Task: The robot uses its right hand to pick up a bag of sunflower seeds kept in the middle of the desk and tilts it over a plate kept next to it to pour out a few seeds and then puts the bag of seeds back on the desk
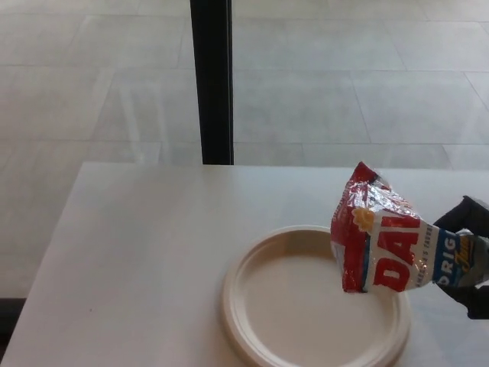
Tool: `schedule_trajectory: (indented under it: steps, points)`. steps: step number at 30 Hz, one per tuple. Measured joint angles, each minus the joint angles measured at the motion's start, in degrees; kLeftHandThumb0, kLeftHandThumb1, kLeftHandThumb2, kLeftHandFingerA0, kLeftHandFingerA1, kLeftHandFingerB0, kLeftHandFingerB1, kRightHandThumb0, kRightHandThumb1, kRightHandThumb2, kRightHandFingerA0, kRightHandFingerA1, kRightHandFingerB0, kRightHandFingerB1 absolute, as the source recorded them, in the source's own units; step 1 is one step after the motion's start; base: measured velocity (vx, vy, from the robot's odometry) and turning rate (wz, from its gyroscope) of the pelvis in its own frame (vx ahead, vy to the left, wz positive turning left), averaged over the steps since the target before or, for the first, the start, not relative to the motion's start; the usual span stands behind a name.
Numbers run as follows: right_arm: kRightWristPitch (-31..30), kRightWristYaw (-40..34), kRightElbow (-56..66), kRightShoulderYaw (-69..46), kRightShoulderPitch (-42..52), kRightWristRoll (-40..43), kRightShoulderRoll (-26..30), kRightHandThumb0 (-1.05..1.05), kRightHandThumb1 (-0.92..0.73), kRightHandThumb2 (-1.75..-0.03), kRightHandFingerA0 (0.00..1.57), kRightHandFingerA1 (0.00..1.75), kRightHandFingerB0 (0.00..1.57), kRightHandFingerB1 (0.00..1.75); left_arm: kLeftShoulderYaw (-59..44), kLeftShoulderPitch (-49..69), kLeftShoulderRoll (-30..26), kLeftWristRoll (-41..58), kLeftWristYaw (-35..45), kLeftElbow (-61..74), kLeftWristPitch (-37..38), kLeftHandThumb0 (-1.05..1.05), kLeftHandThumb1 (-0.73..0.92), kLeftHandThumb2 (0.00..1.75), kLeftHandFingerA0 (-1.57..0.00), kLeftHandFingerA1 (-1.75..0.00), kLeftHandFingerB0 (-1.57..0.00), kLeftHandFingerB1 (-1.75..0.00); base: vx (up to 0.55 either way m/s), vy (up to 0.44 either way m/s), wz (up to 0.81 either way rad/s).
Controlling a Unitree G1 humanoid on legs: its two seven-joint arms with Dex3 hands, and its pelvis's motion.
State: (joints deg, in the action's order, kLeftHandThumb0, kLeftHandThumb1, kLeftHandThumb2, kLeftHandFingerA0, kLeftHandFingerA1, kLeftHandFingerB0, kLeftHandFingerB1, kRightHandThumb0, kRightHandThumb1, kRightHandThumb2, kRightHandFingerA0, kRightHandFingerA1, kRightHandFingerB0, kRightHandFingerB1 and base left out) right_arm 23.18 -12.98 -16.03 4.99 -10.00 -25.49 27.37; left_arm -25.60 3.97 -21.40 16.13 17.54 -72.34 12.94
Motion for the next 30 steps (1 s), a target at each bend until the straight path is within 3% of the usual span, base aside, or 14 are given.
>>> schedule_trajectory:
  steps: [7,8,9,15,19,21,23,24,25,26,27,28,29,30]
  points:
    - [-0.2,2.0,0.0,1.9,-2.7,-2.4,1.5,-0.14,-0.58,-1.07,0.88,1.75,0.67,1.61,0.1,-0.3,-0.4,-0.2,-0.2,0.0,0.0,-0.87,0.84,0.65,-0.39,-0.66,-0.4,-0.42,0.0,0.0,0.0]
    - [-0.3,2.4,0.0,2.2,-3.4,-2.9,1.9,-0.13,-0.57,-1.05,0.88,1.75,0.68,1.59,0.0,-0.4,-0.4,-0.2,-0.3,0.0,0.0,-0.85,0.64,1.06,-0.38,-0.68,-0.36,-0.54,0.0,0.0,0.0]
    - [-0.5,2.6,-0.2,2.5,-4.0,-3.4,2.3,-0.15,-0.59,-1.02,0.88,1.75,0.68,1.58,0.0,-0.5,-0.5,-0.2,-0.3,0.0,0.0,-0.88,0.84,0.65,-0.38,-0.67,-0.4,-0.44,0.0,0.0,0.0]
    - [-0.6,3.3,-3.4,3.6,-8.2,-5.8,4.3,-0.13,-0.51,-1.14,0.88,1.75,0.65,1.63,0.1,-0.8,-0.8,-0.2,-0.6,0.0,0.0,-0.86,0.84,0.65,-0.4,-0.66,-0.41,-0.43,0.0,0.0,0.0]
    - [-0.9,3.4,-4.4,3.7,-9.7,-6.6,4.9,-0.15,-0.55,-1.08,0.85,1.75,0.63,1.67,0.1,-0.8,-1.0,-0.2,-0.6,0.0,0.0,-0.86,0.84,0.66,-0.39,-0.63,-0.39,-0.41,0.0,0.0,0.0]
    - [-1.1,3.6,-4.9,3.8,-10.6,-7.0,5.4,-0.16,-0.57,-1.04,0.86,1.75,0.68,1.5,0.1,-0.9,-1.1,-0.2,-0.6,0.0,0.0,-0.84,0.84,0.65,-0.41,-0.65,-0.41,-0.42,0.0,0.0,0.0]
    - [-1.2,3.8,-5.5,3.9,-11.6,-7.5,6.1,-0.18,-0.59,-1.0,0.85,1.75,0.7,1.48,0.1,-1.0,-1.1,-0.2,-0.7,0.0,0.0,-0.85,0.84,0.65,-0.42,-0.63,-0.42,-0.41,0.0,0.0,0.0]
    - [-1.2,4.0,-5.8,4.0,-12.1,-7.8,6.4,-0.2,-0.6,-0.92,0.86,1.74,0.78,1.12,0.1,-1.0,-1.2,-0.2,-0.7,-0.1,0.0,-0.83,0.84,0.65,-0.42,-0.61,-0.41,-0.4,0.0,0.0,0.0]
    - [-1.3,4.1,-5.9,4.1,-12.6,-8.1,6.7,-0.17,-0.59,-0.9,0.86,1.75,0.77,1.19,0.1,-1.1,-1.2,-0.2,-0.7,-0.1,0.0,-0.83,0.84,0.65,-0.43,-0.61,-0.41,-0.39,0.0,0.0,0.0]
    - [-1.2,4.1,-6.0,4.3,-13.1,-8.3,6.9,-0.22,-0.49,-1.03,1.17,1.37,0.84,1.17,0.1,-1.1,-1.2,-0.2,-0.7,-0.2,0.0,-0.84,0.84,0.66,-0.44,-0.65,-0.41,-0.4,0.0,0.0,0.0]
    - [-1.2,4.1,-6.1,4.4,-13.4,-8.5,7.0,-0.16,-0.61,-0.85,0.87,1.75,0.73,1.24,0.1,-1.2,-1.2,-0.2,-0.7,-0.2,0.0,-0.84,0.84,0.65,-0.42,-0.63,-0.42,-0.4,0.0,0.0,0.0]
    - [-1.1,4.1,-6.0,4.8,-13.6,-8.9,7.2,-0.18,-0.62,-0.83,0.86,1.75,0.73,1.29,0.1,-1.2,-1.2,-0.2,-0.7,-0.2,0.0,-0.85,0.84,0.65,-0.42,-0.63,-0.42,-0.42,0.0,0.0,0.0]
    - [-1.1,4.1,-6.0,5.2,-13.8,-9.3,7.4,-0.19,-0.57,-0.87,1.08,1.59,0.85,1.03,0.1,-1.2,-1.2,-0.2,-0.7,-0.2,0.0,-0.85,0.83,0.65,-0.42,-0.64,-0.42,-0.42,0.0,0.0,0.0]
    - [-1.1,4.2,-5.9,5.6,-14.1,-9.8,7.7,-0.2,-0.57,-0.85,1.09,1.6,0.86,1.01,0.1,-1.2,-1.2,-0.2,-0.7,-0.2,0.0,-0.85,0.84,0.65,-0.41,-0.63,-0.41,-0.42,0.0,0.0,0.0]
